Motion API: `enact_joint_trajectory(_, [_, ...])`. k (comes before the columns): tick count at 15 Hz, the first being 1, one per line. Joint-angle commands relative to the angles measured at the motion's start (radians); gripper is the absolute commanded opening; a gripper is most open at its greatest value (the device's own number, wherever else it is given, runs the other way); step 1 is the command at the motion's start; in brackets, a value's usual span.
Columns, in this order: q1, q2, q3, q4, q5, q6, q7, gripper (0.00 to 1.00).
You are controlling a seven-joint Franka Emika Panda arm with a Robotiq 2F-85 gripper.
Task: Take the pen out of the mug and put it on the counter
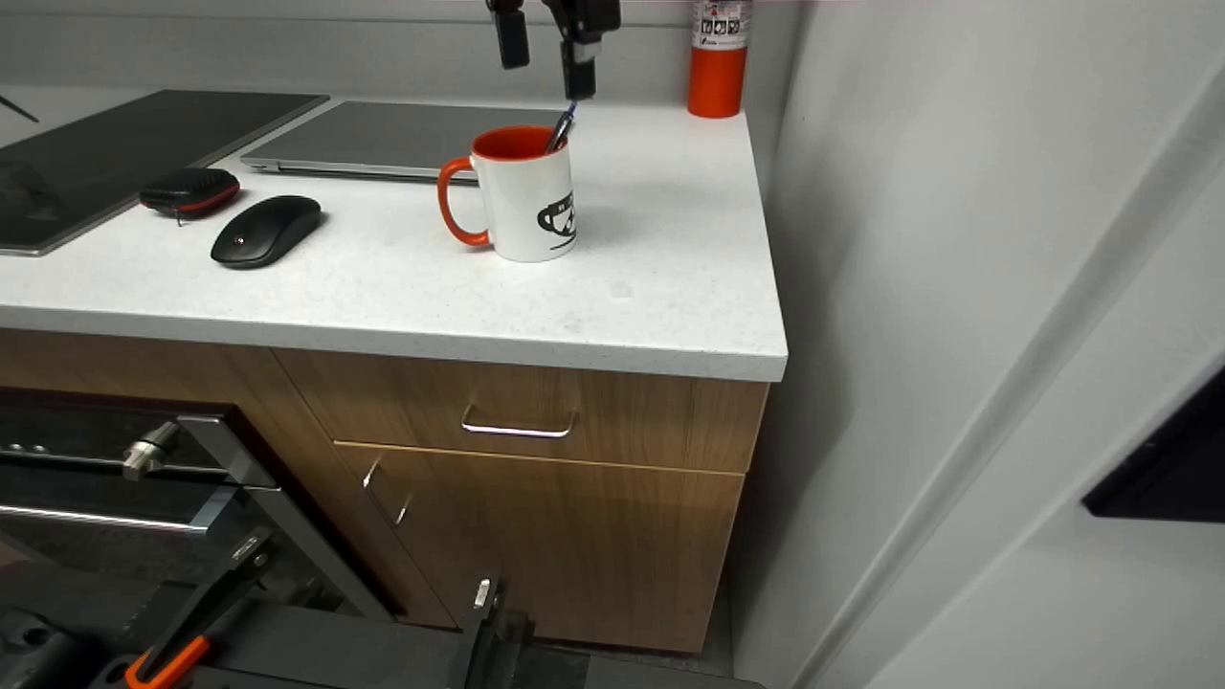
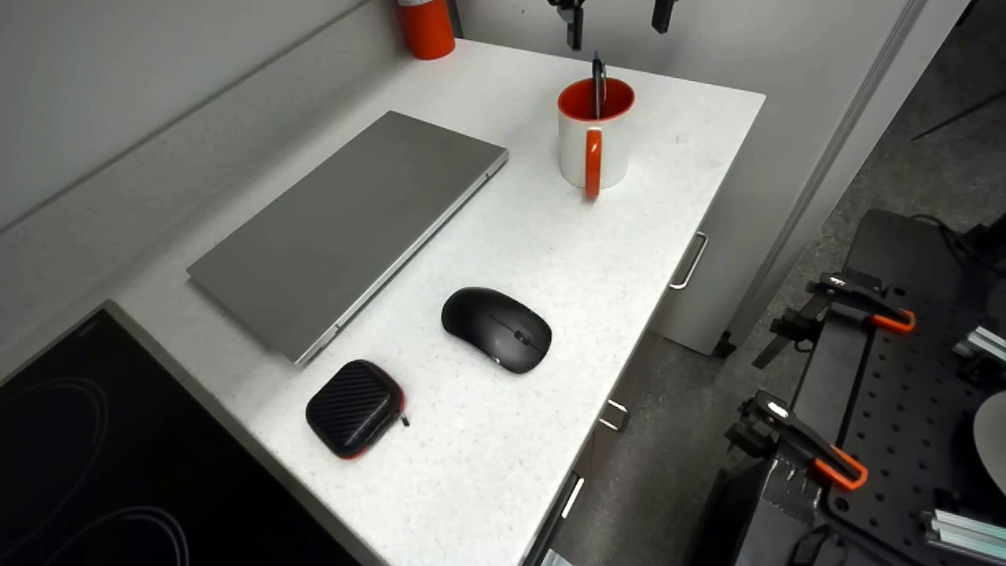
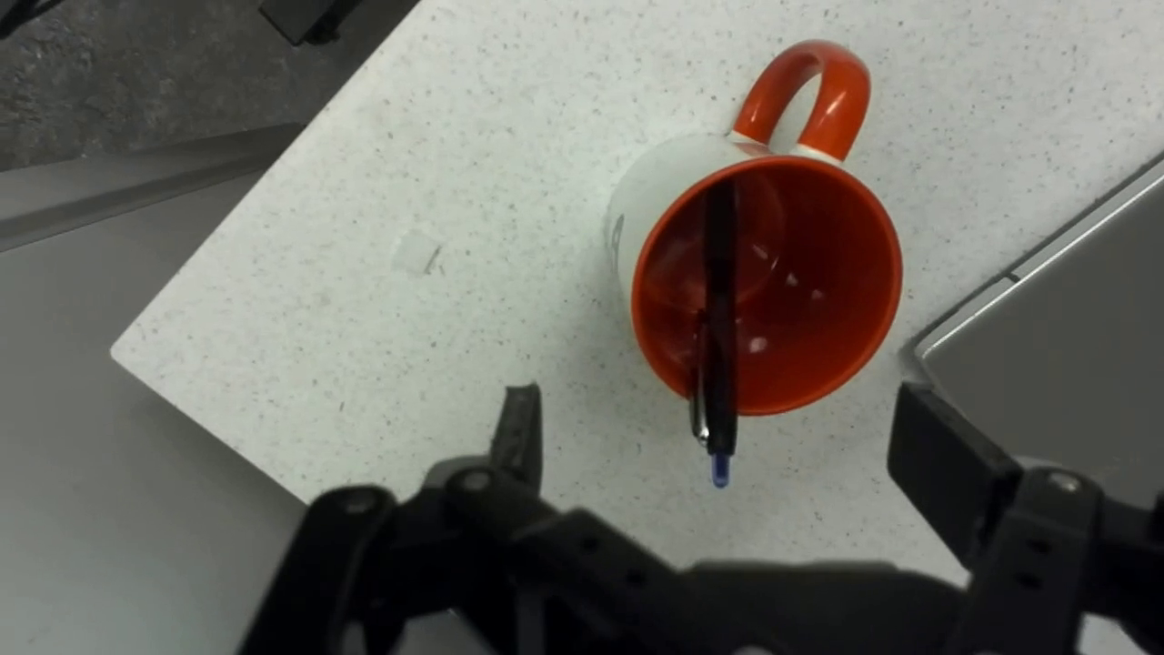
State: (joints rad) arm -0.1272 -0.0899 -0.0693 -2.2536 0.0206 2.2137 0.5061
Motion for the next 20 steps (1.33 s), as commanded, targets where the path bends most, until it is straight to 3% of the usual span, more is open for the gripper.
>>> enact_joint_trajectory(1, [0.002,0.029,0.003,0.01,-0.028,0.052,0.06,1.0])
enact_joint_trajectory(8, [0.007,0.083,-0.004,0.013,-0.043,0.112,0.119,1.0])
enact_joint_trajectory(9, [0.007,0.09,-0.006,0.013,-0.044,0.121,0.126,0.84])
enact_joint_trajectory(11, [0.008,0.097,-0.011,0.012,-0.033,0.128,0.128,0.65])
enact_joint_trajectory(19, [0.008,0.086,-0.02,0.009,-0.023,0.124,0.132,0.03])
enact_joint_trajectory(20, [0.009,0.081,-0.02,0.007,-0.022,0.123,0.131,0.0])
